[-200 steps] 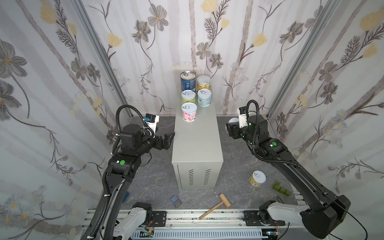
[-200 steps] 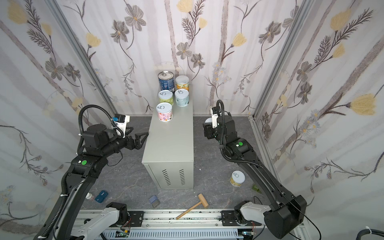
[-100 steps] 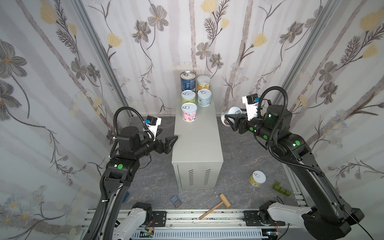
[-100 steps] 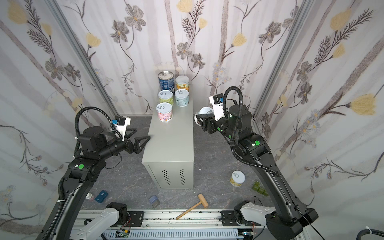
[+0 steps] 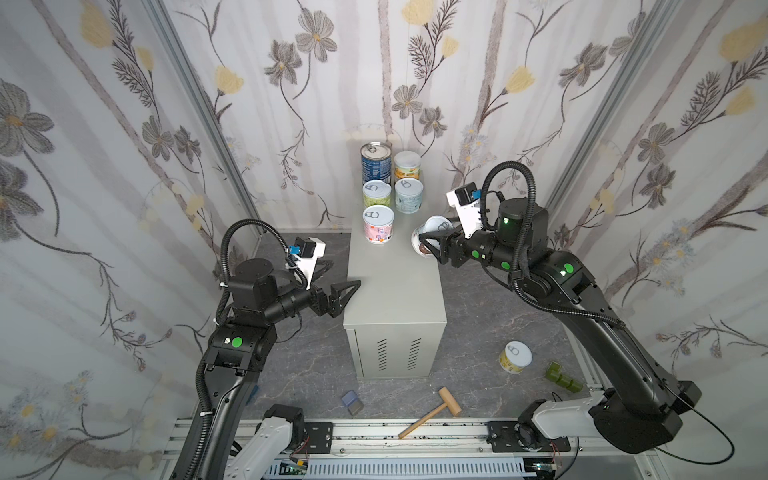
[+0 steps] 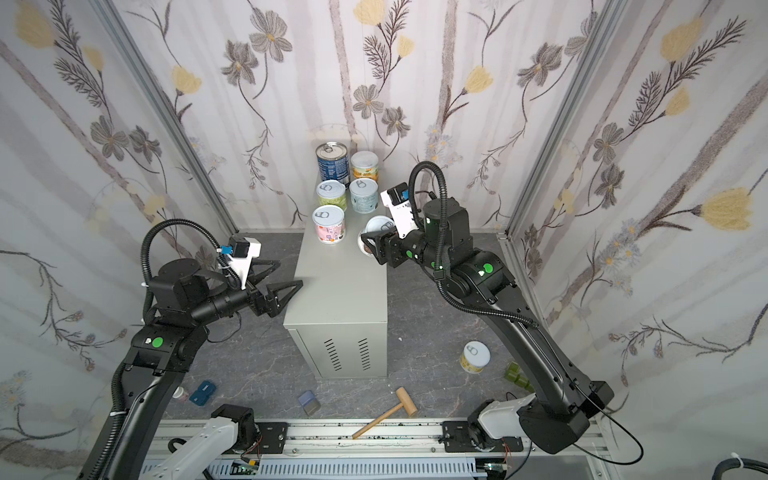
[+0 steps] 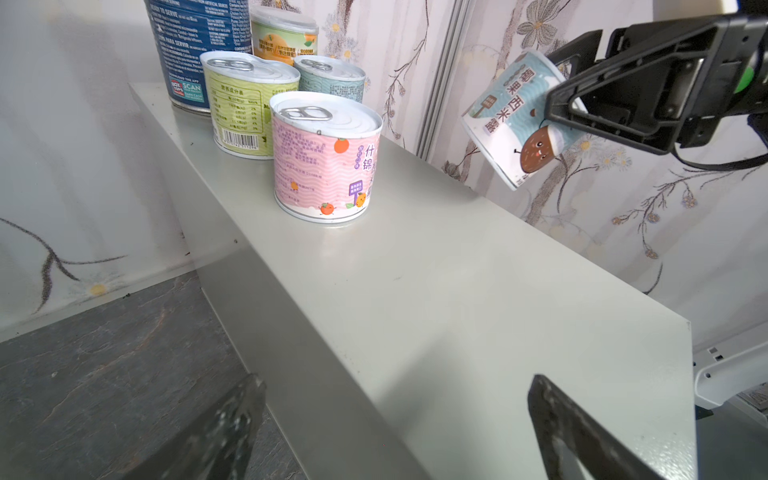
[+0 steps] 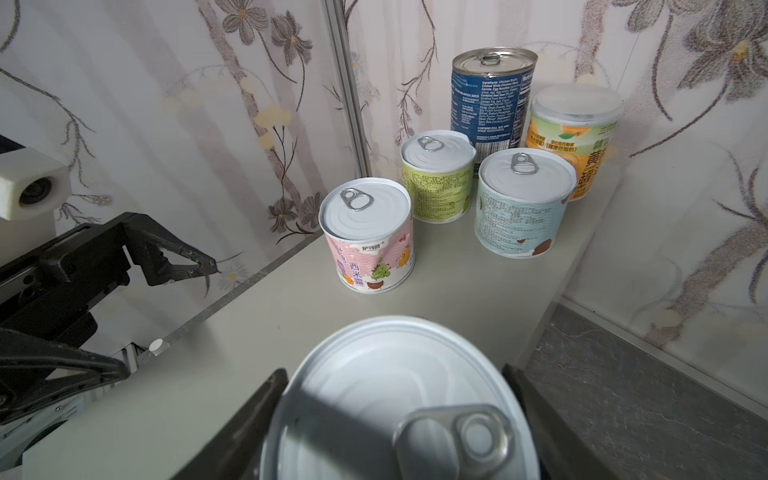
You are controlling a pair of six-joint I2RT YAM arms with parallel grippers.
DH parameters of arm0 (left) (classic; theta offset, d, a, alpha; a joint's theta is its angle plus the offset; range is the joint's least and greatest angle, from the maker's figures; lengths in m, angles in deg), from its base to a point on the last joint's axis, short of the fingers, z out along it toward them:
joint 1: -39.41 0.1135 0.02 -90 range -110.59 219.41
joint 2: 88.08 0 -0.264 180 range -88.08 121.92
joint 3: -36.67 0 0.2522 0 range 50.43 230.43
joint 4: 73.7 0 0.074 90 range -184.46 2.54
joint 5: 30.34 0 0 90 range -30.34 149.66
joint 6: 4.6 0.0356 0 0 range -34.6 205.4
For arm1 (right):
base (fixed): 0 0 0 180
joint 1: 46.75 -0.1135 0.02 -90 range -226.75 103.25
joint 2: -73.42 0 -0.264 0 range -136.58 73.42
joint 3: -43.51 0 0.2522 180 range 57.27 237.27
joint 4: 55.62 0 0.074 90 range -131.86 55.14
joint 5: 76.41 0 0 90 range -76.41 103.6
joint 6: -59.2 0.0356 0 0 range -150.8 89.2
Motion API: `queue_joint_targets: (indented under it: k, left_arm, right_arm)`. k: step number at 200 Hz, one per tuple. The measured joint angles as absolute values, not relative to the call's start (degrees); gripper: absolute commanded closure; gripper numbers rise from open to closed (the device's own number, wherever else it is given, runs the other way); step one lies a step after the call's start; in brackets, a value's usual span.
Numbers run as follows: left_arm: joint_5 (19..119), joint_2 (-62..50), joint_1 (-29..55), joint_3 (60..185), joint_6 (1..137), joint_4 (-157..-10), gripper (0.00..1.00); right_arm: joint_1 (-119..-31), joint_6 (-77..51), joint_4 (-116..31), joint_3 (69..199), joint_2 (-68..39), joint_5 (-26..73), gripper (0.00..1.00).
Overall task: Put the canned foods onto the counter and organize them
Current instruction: 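Carry the pale-teal can with the right gripper over the cabinet top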
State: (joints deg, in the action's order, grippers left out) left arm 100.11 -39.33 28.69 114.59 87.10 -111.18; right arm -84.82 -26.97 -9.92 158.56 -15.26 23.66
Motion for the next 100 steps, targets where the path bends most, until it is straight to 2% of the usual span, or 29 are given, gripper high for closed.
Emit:
queue_joint_targets:
  k: [59,100]
  left_arm:
    - [100.18,-40.16,28.86,114.55,87.08,-110.66,0.0]
    - [100.18,-40.75,29.12,114.33,86.9,-110.02,0.0]
  right_arm:
    - [-87.05,-27.47,-0.47,170.19,-25.47,18.98,0.38]
    - [-88.55,-28.3,5.3,177.75,-30.1,17.54,0.32]
